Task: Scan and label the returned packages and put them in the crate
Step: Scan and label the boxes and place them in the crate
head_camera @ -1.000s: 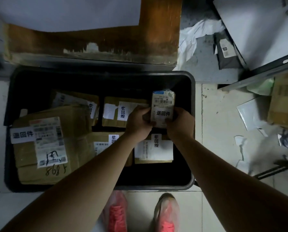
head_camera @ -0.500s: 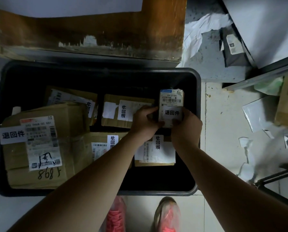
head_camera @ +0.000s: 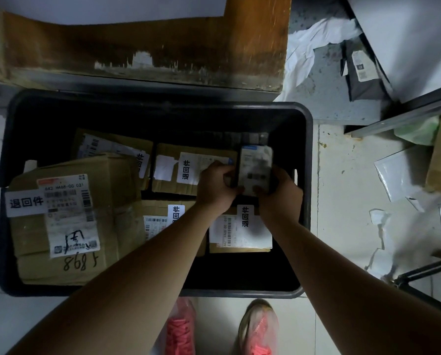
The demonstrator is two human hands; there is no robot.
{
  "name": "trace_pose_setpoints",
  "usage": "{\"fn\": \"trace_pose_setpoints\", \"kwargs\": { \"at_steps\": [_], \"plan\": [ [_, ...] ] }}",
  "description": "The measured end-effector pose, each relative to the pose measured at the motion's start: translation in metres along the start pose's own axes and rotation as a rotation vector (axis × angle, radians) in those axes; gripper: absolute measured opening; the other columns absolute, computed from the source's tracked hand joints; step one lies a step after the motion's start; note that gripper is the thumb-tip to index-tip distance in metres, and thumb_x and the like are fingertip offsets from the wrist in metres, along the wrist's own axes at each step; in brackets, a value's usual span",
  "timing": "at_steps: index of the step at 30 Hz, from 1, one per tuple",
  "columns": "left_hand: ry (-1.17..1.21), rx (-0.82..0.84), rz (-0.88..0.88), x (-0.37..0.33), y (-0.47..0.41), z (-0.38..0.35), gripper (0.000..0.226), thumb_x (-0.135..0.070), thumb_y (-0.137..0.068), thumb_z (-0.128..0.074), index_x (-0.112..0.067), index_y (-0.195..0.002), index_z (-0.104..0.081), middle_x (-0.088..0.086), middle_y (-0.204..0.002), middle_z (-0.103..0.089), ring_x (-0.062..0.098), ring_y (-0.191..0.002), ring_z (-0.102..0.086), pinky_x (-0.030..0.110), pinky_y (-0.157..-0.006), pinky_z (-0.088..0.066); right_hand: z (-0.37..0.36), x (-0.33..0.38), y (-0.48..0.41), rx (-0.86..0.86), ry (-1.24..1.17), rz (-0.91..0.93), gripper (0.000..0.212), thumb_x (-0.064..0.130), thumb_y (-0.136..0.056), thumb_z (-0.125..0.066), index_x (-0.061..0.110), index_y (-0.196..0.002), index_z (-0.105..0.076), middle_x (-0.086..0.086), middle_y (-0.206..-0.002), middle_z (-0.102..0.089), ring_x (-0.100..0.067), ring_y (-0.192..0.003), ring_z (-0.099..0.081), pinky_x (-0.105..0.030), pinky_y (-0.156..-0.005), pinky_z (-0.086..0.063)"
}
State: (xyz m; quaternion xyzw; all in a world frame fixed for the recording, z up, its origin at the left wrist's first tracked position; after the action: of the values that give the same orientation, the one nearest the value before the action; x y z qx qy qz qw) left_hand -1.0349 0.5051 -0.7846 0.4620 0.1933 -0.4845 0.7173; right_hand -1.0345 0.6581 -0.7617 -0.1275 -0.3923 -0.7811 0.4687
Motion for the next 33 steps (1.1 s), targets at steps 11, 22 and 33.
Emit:
{"fn": "trace_pose_setpoints", "kwargs": {
  "at_steps": [11,22,33],
  "plan": [
    [-0.694,0.014,-0.181,-0.083,0.076,0.109,0.048,-0.038,-0.093,-0.062,-0.017,-0.136,-0.056,0.006,-0.134,-0.056,0.025,-0.12,-0.055,0.037,-0.09,-0.047,0.093,0.076,0.088,0.153,0.389,0.245,0.051,0.027,-0.094,-0.063,0.021,-0.143,-0.052,-0.003,-0.146,-0.052,-0.026,-0.131,-0.048,-0.042,-0.107,-0.045],
    [-1.048,-0.041,-0.284,-0.297,0.236,0.245,0.049,-0.042,-0.09,-0.058,-0.019,-0.133,-0.055,0.004,-0.135,-0.052,0.025,-0.127,-0.045,0.04,-0.099,-0.04,0.276,0.192,0.245,0.1,0.537,0.238,0.056,0.036,-0.097,-0.056,0.024,-0.149,-0.041,-0.001,-0.158,-0.039,-0.022,-0.144,-0.034,-0.037,-0.115,-0.031],
    [-1.076,-0.016,-0.531,-0.471,0.463,0.295,0.051,-0.033,-0.091,-0.059,-0.023,-0.139,-0.05,0.003,-0.138,-0.051,0.024,-0.129,-0.046,0.039,-0.102,-0.039,0.483,0.242,0.474,-0.308,0.446,0.12,0.069,0.041,-0.091,-0.065,0.02,-0.151,-0.039,0.002,-0.159,-0.037,-0.022,-0.143,-0.037,-0.036,-0.111,-0.041]
  ]
}}
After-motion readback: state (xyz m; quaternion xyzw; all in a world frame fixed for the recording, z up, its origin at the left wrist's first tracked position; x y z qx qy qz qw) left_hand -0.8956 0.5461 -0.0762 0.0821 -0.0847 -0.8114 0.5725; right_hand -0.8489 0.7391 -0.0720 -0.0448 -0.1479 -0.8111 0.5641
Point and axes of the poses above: each hand's wrist, its own y-axis away from the middle knuckle, its own z-axis out of the back of the hand, x = y × z, the point moved 5 cm from there along -y, towards the middle knuckle
